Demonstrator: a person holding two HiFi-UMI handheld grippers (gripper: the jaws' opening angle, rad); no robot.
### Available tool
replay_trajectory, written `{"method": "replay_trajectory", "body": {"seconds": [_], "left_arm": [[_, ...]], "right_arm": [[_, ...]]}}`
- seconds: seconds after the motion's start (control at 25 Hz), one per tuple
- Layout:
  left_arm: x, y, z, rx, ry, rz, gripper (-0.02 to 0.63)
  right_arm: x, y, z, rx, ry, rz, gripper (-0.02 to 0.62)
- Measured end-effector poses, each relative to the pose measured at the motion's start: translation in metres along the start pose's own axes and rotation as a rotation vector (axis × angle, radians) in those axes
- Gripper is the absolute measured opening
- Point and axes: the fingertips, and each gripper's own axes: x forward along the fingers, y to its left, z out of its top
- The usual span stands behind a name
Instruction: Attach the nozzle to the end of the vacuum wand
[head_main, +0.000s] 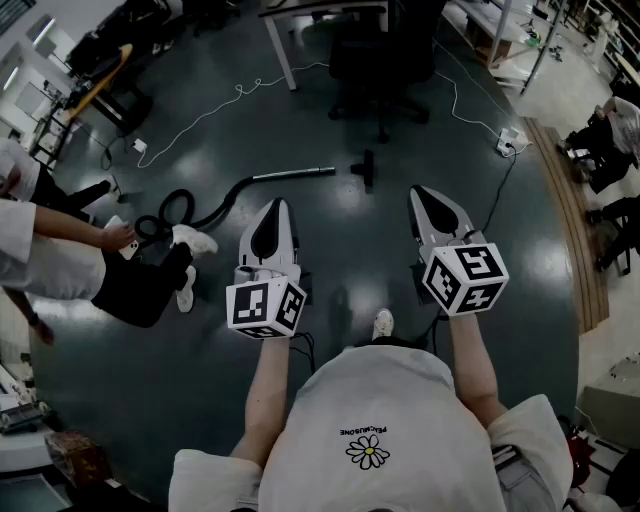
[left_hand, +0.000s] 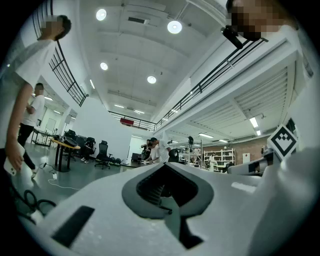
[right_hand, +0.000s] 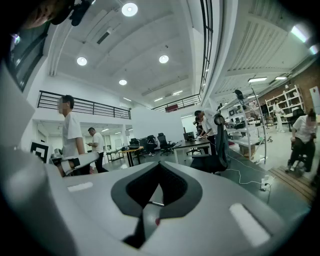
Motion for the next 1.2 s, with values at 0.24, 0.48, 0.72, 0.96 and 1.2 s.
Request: {"method": "replay_trajectory", "body": {"seconds": [0.24,0.48,0.72,0.96,1.2], "left_arm": [[0.035,0.0,-0.012,0.038,-0.002,-0.012,0.005],[0.062,0.002,-0.028,0.07,0.037,0.011,0.005],[0.078,0.009,-0.061,0.069,0.097,0.019,0.006],[0.127,0.049,-0.083,0.022,0.134,0.071,0.005],[0.234,0.123,-0.099,-0.03,0.118,0.085,0.005]], "right_arm": [[0.027,-0.029,-0.006,-0.015,0.024,0.005,0.003],[0.052,-0.042,-0.009,-0.009,0.038,0.066,0.003],[0.077,-0.065,-0.029,-0.054,0.108,0.108,0.003],[0.138,-0.093,-0.037,-0.026,0.172,0.129,0.014],[0.258,-0.125,-0.024,-0.028,0.191,0.12,0.046]]}}
